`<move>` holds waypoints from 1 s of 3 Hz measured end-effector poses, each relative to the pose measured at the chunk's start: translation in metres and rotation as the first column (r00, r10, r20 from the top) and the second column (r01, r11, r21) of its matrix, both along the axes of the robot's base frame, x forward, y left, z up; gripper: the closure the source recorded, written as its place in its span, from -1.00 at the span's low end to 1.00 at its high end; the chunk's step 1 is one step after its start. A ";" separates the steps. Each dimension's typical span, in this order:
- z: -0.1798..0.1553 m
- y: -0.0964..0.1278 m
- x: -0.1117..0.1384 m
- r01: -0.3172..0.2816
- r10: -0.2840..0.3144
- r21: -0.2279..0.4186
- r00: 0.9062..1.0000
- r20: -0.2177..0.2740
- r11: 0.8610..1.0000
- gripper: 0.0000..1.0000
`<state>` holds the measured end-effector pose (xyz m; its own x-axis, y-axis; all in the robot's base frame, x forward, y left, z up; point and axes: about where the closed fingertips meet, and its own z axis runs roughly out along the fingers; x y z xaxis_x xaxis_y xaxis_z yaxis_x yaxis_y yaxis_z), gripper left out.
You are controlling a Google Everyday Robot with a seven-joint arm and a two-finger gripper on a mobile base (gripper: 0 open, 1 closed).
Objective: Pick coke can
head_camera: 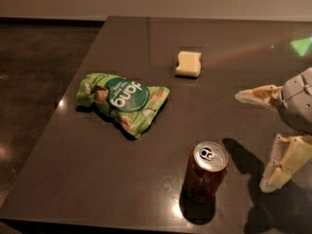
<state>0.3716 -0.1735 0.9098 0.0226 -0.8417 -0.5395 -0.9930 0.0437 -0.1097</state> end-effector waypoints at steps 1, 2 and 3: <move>-0.008 0.017 -0.015 -0.043 0.045 0.073 0.999 -0.030 0.996 -1.00; -0.015 0.028 -0.025 -0.071 0.078 0.134 0.996 -0.046 0.988 -1.00; -0.021 0.044 -0.032 -0.096 0.101 0.163 0.995 -0.023 0.982 -1.00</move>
Offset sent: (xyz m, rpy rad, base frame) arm -0.0380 0.0385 -0.0233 0.2101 0.0834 0.1103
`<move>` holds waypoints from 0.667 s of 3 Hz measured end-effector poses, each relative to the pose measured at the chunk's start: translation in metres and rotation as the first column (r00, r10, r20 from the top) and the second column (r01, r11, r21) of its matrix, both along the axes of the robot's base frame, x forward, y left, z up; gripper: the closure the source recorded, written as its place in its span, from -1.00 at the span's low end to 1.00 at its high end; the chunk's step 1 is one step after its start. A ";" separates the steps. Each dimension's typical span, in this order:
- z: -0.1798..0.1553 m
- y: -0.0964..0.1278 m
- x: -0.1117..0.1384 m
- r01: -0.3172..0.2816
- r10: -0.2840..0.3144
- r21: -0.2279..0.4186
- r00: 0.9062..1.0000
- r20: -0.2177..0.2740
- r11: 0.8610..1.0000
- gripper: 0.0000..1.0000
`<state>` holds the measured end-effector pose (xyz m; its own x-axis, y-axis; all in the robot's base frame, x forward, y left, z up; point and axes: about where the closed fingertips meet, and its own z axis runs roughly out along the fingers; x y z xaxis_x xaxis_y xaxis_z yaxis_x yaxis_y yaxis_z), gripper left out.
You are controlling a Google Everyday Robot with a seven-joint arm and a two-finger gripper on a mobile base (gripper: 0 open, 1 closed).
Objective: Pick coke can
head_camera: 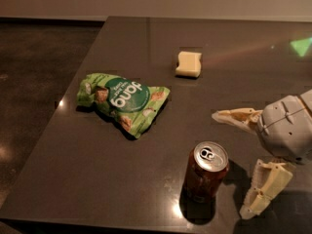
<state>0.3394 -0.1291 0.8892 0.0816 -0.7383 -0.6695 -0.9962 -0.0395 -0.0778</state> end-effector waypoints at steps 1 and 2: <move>-0.001 0.021 -0.003 0.004 -0.005 0.048 0.999 0.034 0.999 -1.00; 0.002 0.027 -0.005 -0.002 0.001 0.036 1.000 0.030 0.999 -1.00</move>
Offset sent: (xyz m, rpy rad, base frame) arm -0.0046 0.0310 -0.0004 0.0656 -0.0410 -0.0070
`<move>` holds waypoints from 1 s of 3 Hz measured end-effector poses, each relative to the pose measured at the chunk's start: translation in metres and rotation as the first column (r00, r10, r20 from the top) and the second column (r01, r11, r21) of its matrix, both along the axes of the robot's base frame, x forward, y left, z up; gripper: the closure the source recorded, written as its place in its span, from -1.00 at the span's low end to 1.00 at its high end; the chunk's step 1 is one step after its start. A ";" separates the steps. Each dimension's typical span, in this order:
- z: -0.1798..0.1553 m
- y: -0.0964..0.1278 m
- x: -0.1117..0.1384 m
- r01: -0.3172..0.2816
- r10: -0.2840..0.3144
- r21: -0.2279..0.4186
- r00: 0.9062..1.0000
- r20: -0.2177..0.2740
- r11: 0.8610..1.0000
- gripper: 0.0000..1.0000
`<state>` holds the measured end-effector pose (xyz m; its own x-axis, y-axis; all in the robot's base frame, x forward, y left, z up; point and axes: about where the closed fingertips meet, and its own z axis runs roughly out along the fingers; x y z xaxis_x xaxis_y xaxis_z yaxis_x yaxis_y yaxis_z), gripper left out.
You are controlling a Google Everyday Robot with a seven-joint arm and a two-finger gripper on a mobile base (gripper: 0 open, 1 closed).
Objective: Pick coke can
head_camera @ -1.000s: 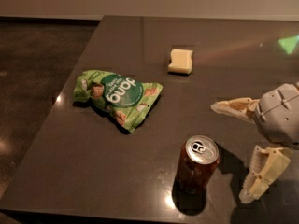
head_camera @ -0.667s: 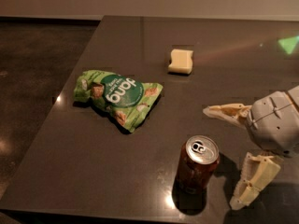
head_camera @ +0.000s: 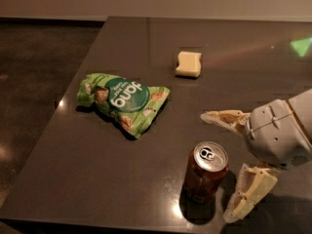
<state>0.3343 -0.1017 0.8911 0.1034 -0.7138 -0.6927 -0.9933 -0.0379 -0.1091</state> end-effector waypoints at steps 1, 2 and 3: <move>-0.002 0.003 -0.002 -0.001 0.001 -0.012 1.000 -0.020 1.000 -0.66; -0.003 0.007 -0.004 -0.006 0.005 -0.013 0.999 -0.042 1.000 -0.20; -0.001 0.010 -0.006 -0.009 0.008 -0.004 0.998 -0.058 1.000 0.27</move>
Offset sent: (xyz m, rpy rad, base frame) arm -0.0045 0.0094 -0.0058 -0.0105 0.0761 0.0075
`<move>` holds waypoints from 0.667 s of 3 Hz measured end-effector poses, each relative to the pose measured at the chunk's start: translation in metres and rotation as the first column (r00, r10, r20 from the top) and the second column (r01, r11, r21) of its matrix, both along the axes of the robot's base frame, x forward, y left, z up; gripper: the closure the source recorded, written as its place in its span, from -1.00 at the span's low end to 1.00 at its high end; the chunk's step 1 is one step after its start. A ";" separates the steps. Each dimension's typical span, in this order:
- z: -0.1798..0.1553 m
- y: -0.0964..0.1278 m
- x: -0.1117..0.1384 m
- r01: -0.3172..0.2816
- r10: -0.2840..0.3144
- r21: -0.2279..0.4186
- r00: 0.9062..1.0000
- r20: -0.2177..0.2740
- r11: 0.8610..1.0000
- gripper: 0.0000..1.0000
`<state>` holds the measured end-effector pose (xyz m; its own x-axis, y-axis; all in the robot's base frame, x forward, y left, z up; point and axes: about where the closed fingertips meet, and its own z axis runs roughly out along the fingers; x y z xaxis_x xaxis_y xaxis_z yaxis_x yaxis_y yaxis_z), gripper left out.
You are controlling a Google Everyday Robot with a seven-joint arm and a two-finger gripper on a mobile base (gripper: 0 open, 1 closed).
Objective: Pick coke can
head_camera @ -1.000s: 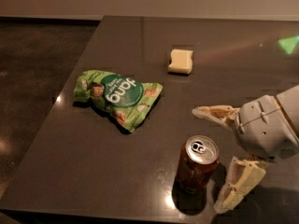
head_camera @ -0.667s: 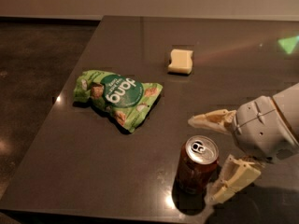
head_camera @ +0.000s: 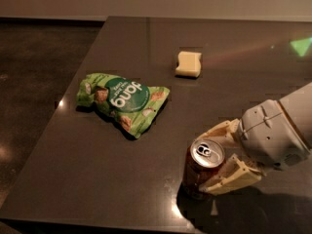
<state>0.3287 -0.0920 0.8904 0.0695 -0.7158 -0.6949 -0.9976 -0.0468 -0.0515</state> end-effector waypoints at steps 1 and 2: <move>0.013 0.002 0.000 0.001 -0.001 0.014 1.000 -0.007 1.000 0.74; 0.037 0.000 0.005 0.021 -0.020 0.030 1.000 -0.017 0.999 1.00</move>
Offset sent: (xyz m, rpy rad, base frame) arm 0.0127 -0.0053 0.0698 0.0558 0.0386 -0.0525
